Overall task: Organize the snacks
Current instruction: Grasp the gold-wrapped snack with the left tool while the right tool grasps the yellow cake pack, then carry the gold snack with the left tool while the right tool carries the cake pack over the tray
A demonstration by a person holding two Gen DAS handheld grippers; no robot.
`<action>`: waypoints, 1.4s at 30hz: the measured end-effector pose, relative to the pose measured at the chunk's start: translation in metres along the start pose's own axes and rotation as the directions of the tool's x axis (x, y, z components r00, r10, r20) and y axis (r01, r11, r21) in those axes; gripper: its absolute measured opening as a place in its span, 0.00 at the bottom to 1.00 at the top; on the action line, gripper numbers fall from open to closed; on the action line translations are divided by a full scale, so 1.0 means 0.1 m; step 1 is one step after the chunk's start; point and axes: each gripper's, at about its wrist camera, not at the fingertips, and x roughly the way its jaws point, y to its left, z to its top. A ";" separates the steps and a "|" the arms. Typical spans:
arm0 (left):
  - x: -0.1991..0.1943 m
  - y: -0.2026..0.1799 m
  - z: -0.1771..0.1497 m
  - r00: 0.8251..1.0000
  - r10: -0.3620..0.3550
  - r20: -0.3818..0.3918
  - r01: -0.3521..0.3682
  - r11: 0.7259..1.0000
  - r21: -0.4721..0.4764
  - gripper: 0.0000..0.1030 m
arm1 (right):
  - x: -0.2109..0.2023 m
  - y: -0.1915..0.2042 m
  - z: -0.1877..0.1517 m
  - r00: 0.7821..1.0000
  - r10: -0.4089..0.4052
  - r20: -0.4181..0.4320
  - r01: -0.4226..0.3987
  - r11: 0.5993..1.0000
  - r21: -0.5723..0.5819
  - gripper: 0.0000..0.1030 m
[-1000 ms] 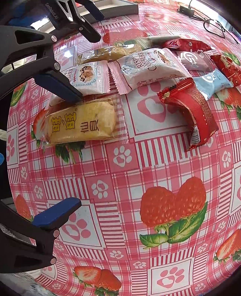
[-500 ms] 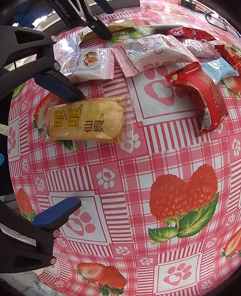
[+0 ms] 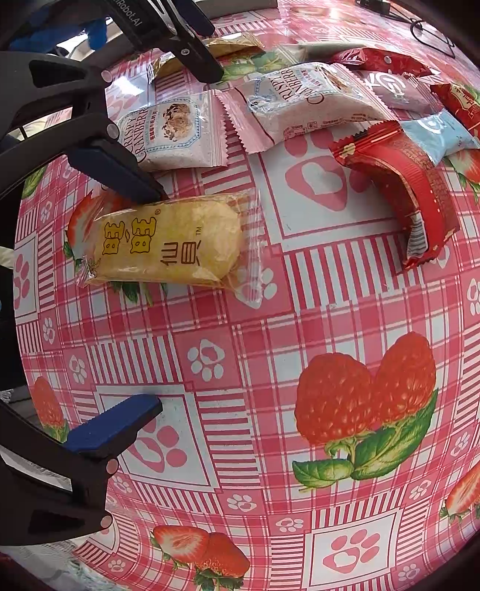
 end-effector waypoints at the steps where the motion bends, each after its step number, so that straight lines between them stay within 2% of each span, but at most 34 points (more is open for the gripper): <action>1: 0.00 0.00 -0.01 1.000 0.007 -0.008 -0.007 1.000 0.006 1.00 | 0.09 -0.12 -0.03 1.000 0.003 0.003 -0.003 1.000 -0.002 1.00; 3: 0.05 -0.05 0.01 1.000 0.010 -0.012 -0.009 0.999 0.041 0.97 | 0.15 -0.19 -0.10 1.000 0.000 0.008 0.000 1.000 -0.020 0.98; 5: 0.05 -0.12 -0.03 1.000 0.014 0.004 -0.014 0.997 0.078 0.91 | 0.13 -0.15 -0.14 1.000 -0.002 0.019 0.002 0.999 -0.043 0.88; 8: 0.02 -0.19 -0.08 1.000 0.007 0.021 -0.009 0.994 0.113 0.75 | 0.10 -0.12 -0.19 1.000 -0.009 0.023 0.011 0.998 -0.057 0.76; 9: -0.01 -0.22 -0.10 1.000 0.004 0.029 -0.007 0.991 0.131 0.65 | 0.08 -0.12 -0.20 1.000 -0.013 0.027 0.015 0.998 -0.057 0.73; 10: -0.03 -0.25 -0.12 0.999 0.006 0.041 -0.012 0.988 0.155 0.50 | 0.06 -0.12 -0.20 0.999 -0.015 0.035 0.017 0.998 -0.059 0.64; 11: -0.04 -0.30 -0.13 0.999 0.010 0.052 -0.020 0.983 0.183 0.41 | 0.02 -0.11 -0.21 0.999 -0.014 0.049 0.018 0.997 -0.069 0.49; 12: -0.05 -0.35 -0.15 0.998 0.016 0.058 -0.028 0.977 0.211 0.24 | 0.00 -0.10 -0.21 0.998 -0.009 0.058 0.014 0.996 -0.086 0.38; 15: -0.07 -0.34 -0.20 0.999 -0.023 0.046 0.012 0.973 0.230 0.23 | -0.04 -0.13 -0.24 0.997 0.054 0.055 -0.050 0.996 -0.077 0.36; 19: -0.22 -0.28 -0.38 0.993 -0.075 0.094 0.052 0.973 0.223 0.23 | -0.21 -0.29 -0.33 0.984 0.160 0.084 -0.157 0.987 -0.040 0.36; 23: -0.46 -0.14 -0.52 0.982 -0.121 0.148 0.091 0.976 0.197 0.24 | -0.43 -0.37 -0.37 0.970 0.212 0.122 -0.209 0.977 -0.038 0.36; 28: -0.78 0.17 -0.61 0.958 -0.180 0.223 0.155 0.980 0.128 0.24 | -0.72 -0.29 -0.36 0.958 0.237 0.163 -0.225 0.970 -0.087 0.36; 35: -0.93 0.70 -0.68 0.936 -0.178 0.302 0.181 0.983 0.017 0.24 | -0.84 0.10 -0.17 0.959 0.232 0.160 -0.195 0.956 -0.219 0.36; 39: -1.00 1.01 -0.84 0.933 -0.150 0.327 0.178 0.982 -0.057 0.24 | -0.78 0.59 -0.15 0.967 0.217 0.131 -0.167 0.934 -0.315 0.36; 42: -0.99 1.24 -0.96 0.938 -0.131 0.320 0.174 0.979 -0.110 0.24 | -0.72 0.97 -0.17 0.975 0.202 0.086 -0.154 0.907 -0.392 0.36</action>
